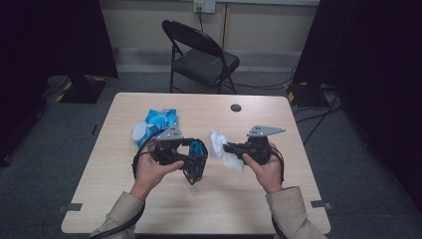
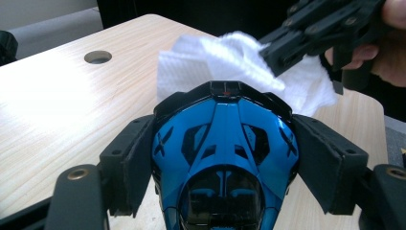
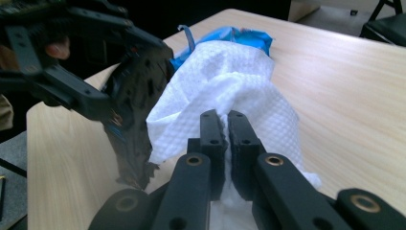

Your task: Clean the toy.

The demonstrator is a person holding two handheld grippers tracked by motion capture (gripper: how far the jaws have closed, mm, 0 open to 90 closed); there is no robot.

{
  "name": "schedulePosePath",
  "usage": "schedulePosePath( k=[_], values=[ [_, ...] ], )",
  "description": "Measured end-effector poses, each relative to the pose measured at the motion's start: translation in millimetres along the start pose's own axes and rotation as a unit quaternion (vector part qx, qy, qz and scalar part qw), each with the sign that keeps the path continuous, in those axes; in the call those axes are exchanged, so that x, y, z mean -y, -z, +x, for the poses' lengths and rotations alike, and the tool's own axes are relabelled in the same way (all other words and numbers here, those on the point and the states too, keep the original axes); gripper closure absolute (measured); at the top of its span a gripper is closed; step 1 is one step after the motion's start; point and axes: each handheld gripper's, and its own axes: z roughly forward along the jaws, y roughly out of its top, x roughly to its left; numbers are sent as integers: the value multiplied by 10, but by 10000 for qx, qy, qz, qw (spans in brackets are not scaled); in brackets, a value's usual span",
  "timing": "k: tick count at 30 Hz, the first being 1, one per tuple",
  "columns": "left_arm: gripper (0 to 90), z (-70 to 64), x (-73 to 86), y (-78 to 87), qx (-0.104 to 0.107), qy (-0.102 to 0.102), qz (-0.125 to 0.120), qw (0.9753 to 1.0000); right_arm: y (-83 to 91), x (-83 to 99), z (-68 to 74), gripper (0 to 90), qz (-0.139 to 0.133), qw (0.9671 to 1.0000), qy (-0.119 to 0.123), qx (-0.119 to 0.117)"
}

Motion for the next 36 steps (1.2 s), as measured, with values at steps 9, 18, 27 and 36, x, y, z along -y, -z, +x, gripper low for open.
schedulePosePath(
  k=[9,18,27,36],
  values=[
    [263,2,10,-20,24,10,55,10000,-70,-148,120,870,-257,9990,-3,-372],
    [262,-46,-11,-35,153,-21,30,9999,-271,-173,190,868,-83,9989,44,-463],
    [263,-48,-5,-42,175,18,64,9998,-338,-140,195,867,-40,9986,-6,-527],
    [263,-83,-35,-41,228,-22,59,9997,-375,-95,182,868,18,9987,-45,-513]
  ],
)
